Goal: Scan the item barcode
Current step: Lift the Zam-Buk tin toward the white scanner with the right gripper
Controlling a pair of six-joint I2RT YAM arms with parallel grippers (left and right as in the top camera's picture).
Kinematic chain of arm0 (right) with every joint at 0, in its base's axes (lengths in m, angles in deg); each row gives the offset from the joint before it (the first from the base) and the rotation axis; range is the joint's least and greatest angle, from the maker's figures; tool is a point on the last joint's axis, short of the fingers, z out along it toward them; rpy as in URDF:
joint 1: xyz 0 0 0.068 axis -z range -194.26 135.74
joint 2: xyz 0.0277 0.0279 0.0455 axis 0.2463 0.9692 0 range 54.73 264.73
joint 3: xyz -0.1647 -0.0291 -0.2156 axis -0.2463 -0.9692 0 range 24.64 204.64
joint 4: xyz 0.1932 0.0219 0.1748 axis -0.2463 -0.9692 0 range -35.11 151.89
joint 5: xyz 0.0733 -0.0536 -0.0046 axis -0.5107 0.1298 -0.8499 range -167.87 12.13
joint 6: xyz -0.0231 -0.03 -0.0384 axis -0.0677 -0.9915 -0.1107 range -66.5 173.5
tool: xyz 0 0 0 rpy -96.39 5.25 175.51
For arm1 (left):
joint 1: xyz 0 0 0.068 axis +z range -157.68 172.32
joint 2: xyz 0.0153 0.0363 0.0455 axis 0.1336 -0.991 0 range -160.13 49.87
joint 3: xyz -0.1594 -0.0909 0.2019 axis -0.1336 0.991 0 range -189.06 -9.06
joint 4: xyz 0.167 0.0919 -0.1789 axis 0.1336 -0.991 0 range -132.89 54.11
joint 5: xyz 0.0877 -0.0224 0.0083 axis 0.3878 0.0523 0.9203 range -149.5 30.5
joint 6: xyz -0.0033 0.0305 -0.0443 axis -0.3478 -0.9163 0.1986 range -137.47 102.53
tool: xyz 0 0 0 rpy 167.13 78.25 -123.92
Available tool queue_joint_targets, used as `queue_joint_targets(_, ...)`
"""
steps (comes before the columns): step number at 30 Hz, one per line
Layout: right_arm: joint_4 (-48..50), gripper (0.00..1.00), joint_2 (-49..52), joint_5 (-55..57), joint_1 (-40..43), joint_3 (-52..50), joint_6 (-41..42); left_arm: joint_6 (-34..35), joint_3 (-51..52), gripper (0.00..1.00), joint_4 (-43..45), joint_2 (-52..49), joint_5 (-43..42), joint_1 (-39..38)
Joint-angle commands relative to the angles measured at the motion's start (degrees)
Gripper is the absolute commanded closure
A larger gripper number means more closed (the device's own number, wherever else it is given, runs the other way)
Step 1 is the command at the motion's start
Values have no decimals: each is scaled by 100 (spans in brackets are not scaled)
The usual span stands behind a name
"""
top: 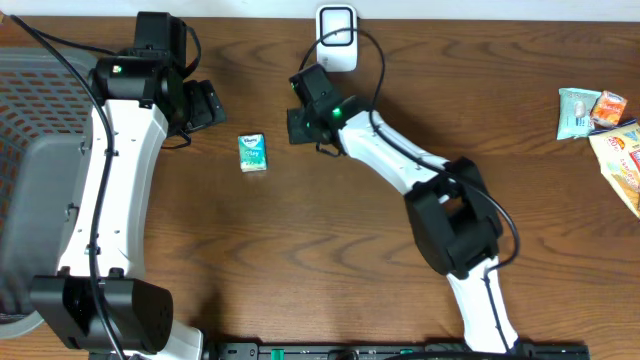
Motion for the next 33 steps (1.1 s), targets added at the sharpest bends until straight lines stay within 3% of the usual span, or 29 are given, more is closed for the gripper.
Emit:
queue_joint_targets(1, -131, 99, 177, 435, 20, 4, -74, -9, -13, 2, -17, -26, 92, 15)
queue_joint_targets(16, -1805, 99, -273, 1373, 879, 7, 1335, -9, -13, 2, -17, -26, 92, 15)
queue_joint_targets(20, -1781, 99, -525, 1016, 1071, 7, 1121, -9, -13, 2, -17, -26, 92, 15)
queue_joint_targets(25, -1121, 99, -579, -149, 1067, 4, 245, -9, -13, 2, -17, -26, 92, 15)
queue_joint_targets(30, -656, 99, -579, -501, 1047, 4, 153, -9, -13, 2, -17, -26, 92, 15)
queue_joint_targets(33, -586, 86, -579, -391, 1054, 4, 151, -9, -13, 2, -17, -26, 92, 15)
